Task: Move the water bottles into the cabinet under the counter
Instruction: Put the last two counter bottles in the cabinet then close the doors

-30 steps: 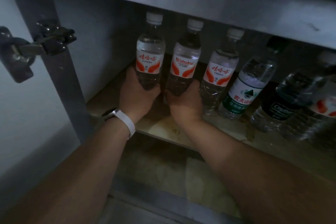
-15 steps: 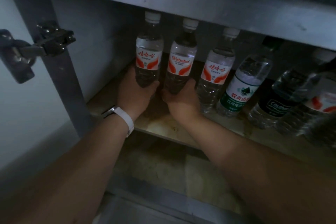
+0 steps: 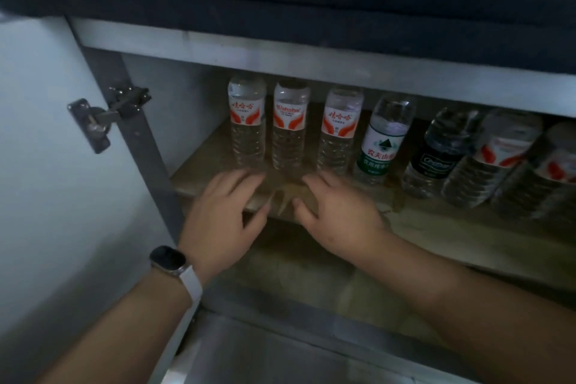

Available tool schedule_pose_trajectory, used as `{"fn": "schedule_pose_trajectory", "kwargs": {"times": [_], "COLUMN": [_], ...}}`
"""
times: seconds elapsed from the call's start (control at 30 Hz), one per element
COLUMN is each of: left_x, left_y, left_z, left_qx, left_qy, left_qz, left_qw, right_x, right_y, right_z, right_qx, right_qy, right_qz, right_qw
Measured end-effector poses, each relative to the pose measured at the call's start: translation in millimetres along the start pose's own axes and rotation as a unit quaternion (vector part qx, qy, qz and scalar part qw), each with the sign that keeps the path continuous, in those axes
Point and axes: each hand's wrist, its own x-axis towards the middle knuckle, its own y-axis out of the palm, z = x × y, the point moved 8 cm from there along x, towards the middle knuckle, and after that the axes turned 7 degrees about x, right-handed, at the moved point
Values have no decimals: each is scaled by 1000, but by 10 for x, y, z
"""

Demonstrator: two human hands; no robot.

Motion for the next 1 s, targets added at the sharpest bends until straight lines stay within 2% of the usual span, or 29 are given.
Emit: {"fn": "schedule_pose_trajectory", "kwargs": {"times": [0.27, 0.37, 0.47, 0.6, 0.77, 1.0], "left_x": [-209, -181, -133, -203, -401, -515], "left_y": [66, 116, 150, 115, -354, -1400], "left_z": [-470, -622, -775, -948, -1232, -1743], "left_qx": [69, 88, 82, 56, 45, 38], "left_qy": [110, 140, 162, 180, 191, 191], "left_qz": [30, 20, 23, 65, 123, 173], "left_qw": [991, 986, 983, 980, 973, 965], "right_x": [-451, -565, -660, -817, -1124, -1553], "right_y": [-134, -177, -218, -334, -768, -1805], "right_z": [-296, -432, -525, -528, -413, -97], "right_qx": [-96, -117, -103, -68, -46, -34], "right_qy": [-6, -6, 2, 16, 48, 89], "right_qz": [49, 39, 32, 71, 137, 206], "right_qw": [994, 992, 994, 995, 988, 974]}}
